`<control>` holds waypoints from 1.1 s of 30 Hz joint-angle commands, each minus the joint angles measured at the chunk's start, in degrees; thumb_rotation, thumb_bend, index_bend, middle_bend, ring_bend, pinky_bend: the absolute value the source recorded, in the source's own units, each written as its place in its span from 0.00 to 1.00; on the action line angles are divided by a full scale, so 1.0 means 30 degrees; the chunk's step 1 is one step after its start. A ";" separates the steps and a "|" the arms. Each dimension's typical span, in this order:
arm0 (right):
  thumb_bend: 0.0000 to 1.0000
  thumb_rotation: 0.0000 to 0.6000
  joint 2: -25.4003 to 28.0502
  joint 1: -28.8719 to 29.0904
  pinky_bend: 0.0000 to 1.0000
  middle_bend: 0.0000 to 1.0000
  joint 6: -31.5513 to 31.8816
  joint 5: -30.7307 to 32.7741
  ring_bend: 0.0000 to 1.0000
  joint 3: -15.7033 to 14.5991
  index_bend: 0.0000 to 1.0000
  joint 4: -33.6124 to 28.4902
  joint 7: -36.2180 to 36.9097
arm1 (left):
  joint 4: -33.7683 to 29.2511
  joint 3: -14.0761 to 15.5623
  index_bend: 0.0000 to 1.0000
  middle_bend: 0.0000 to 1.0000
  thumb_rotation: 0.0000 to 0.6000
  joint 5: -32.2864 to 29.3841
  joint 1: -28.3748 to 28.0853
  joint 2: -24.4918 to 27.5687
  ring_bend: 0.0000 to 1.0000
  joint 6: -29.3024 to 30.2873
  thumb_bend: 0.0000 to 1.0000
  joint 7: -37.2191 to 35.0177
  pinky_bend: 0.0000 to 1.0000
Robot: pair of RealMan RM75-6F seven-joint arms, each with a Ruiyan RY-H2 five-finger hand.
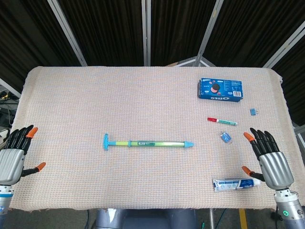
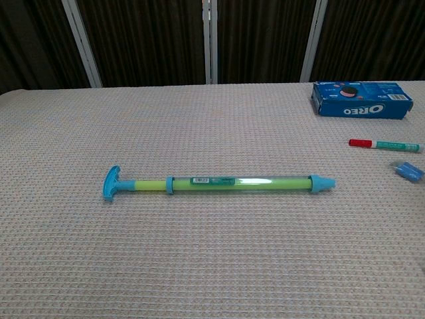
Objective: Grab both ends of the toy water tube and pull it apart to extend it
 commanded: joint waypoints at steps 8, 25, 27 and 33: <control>0.00 1.00 -0.0484 -0.0694 0.00 0.10 -0.0477 0.0614 0.06 0.0820 0.00 0.0302 -0.1061 | 0.0086 -0.0190 0.00 0.00 1.00 0.0143 0.0154 0.0061 0.00 -0.0327 0.00 -0.0353 0.00; 0.00 1.00 -0.2453 0.6838 1.00 1.00 -1.4152 0.7243 1.00 0.4250 0.11 -0.2142 -0.3981 | -0.0239 -0.1084 0.00 0.00 1.00 -0.1123 -0.0525 -0.0400 0.00 -0.1876 0.00 0.1734 0.00; 0.00 1.00 -0.3334 0.7706 1.00 1.00 -1.5019 0.8483 1.00 0.4571 0.17 -0.1841 -0.5225 | -0.0182 -0.1114 0.00 0.00 1.00 -0.1335 -0.0574 -0.0507 0.00 -0.2099 0.00 0.1981 0.00; 0.02 1.00 -0.6156 0.9287 1.00 1.00 -1.5432 1.1471 1.00 0.5110 0.32 -0.0226 -0.7950 | 0.0080 -0.1310 0.00 0.00 1.00 -0.1961 -0.0678 -0.0705 0.00 -0.2580 0.00 0.2233 0.00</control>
